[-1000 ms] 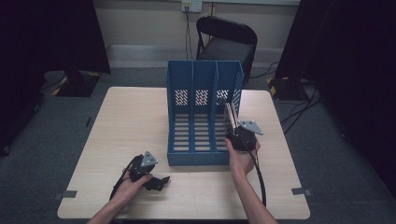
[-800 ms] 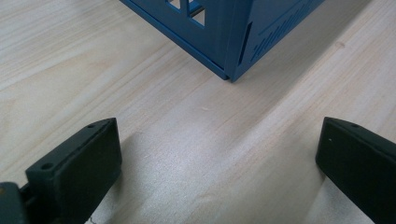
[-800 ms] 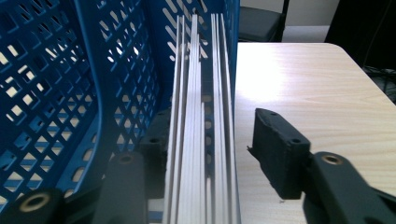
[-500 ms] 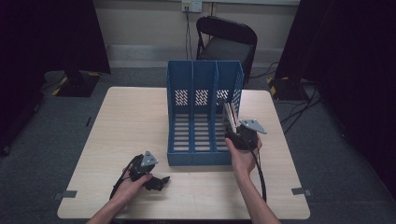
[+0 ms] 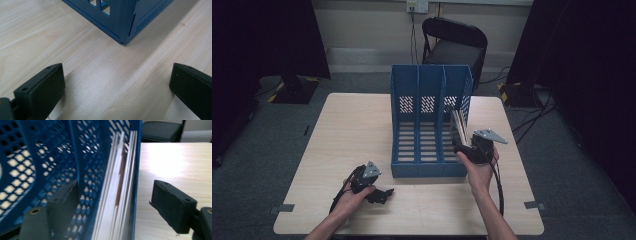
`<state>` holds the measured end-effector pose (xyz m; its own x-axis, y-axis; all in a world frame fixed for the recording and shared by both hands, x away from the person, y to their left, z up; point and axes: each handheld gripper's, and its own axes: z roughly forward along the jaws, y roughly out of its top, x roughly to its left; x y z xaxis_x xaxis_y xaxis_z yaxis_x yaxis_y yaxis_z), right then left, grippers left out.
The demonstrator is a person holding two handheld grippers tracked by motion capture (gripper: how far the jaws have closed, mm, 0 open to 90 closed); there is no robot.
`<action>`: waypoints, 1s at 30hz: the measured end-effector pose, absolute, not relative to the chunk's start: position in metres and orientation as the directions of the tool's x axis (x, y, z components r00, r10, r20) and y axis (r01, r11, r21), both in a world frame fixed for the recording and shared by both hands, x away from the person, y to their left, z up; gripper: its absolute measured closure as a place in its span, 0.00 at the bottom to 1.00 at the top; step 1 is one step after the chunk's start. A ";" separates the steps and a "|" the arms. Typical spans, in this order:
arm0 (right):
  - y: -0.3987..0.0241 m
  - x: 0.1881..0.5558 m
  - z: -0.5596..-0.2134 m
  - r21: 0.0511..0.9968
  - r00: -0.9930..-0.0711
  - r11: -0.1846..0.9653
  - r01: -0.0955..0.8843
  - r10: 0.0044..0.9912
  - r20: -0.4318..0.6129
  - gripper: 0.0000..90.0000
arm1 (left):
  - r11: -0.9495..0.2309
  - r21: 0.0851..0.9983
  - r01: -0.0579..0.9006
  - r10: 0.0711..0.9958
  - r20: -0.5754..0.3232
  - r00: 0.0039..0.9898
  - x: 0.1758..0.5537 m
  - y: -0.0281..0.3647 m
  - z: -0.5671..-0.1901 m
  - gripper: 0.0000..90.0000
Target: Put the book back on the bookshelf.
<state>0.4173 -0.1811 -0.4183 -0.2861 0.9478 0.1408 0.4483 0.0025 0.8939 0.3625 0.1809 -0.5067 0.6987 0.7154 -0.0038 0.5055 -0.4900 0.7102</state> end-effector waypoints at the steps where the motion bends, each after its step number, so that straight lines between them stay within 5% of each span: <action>1: -0.182 0.416 -0.417 0.895 -0.296 0.006 0.446 0.945 0.141 0.21 | -0.489 0.711 0.505 0.715 -0.004 0.699 0.362 0.181 -0.507 0.00; 30: -0.234 0.343 -0.434 0.836 -0.414 0.055 0.546 0.885 0.213 0.15 | -0.483 0.711 0.512 0.724 -0.005 0.689 0.362 0.186 -0.507 0.00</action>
<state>0.3432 -0.2335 -0.4340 -0.4142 0.8850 0.2127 0.5465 0.0549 0.8357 0.3624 0.1857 -0.5067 0.6895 0.7243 -0.0046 0.5117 -0.4825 0.7109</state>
